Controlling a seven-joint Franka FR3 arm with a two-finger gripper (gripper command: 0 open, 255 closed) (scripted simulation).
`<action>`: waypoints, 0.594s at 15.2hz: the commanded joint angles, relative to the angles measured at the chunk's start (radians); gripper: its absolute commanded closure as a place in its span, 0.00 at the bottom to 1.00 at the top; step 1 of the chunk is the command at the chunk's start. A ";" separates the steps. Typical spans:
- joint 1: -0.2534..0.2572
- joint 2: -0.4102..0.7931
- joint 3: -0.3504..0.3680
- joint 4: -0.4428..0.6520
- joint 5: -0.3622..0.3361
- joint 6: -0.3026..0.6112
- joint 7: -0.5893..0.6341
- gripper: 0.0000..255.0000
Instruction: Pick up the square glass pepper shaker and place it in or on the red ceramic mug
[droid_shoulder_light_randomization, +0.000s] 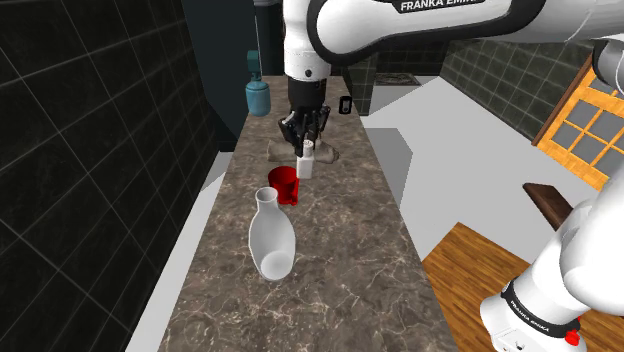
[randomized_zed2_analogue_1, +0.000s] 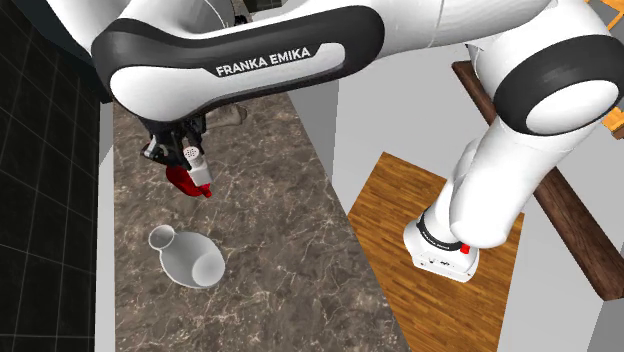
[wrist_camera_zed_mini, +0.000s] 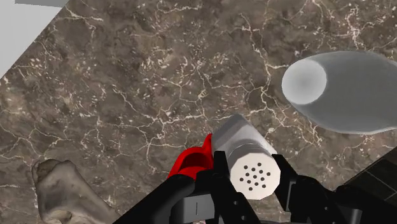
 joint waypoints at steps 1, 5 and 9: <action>-0.001 0.088 -0.006 0.117 -0.031 -0.035 -0.006 1.00; 0.014 0.263 -0.022 0.374 -0.087 -0.126 -0.025 1.00; 0.043 0.428 -0.040 0.625 -0.130 -0.216 -0.047 1.00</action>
